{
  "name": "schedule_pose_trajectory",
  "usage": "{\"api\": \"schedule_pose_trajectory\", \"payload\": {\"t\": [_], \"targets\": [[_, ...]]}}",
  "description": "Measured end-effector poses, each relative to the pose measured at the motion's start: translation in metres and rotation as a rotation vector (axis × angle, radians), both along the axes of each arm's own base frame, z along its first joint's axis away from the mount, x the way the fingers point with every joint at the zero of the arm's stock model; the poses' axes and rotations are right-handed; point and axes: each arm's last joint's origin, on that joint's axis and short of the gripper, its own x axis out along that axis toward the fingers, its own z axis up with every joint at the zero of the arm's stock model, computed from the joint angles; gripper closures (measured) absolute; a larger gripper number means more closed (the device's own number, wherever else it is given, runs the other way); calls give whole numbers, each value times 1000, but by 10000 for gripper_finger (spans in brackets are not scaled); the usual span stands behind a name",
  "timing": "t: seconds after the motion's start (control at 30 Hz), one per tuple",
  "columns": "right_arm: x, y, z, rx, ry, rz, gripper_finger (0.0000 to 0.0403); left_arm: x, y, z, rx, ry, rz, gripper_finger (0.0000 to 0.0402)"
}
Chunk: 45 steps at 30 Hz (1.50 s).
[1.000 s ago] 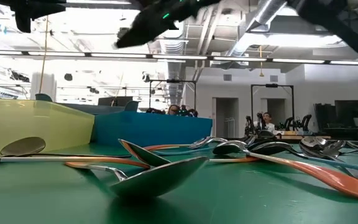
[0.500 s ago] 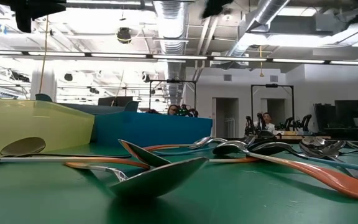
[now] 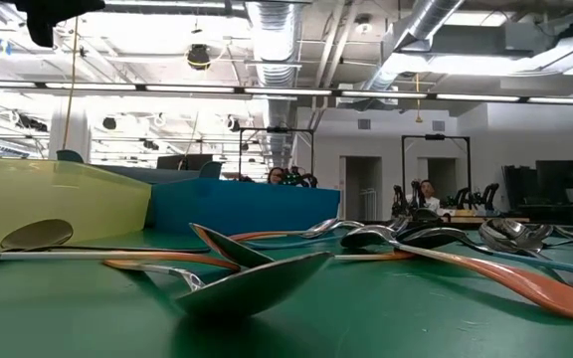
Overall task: Sort silverware by color (type)
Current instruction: Put the blue spoon into the light blue bin
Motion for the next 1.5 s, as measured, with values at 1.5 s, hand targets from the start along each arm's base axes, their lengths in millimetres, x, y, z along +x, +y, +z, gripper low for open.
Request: {"api": "schedule_pose_trajectory", "payload": {"t": [1.5], "targets": [[102,7,-268,117,-200,113,289,2,-1,-7,29,57,14,301]]}}
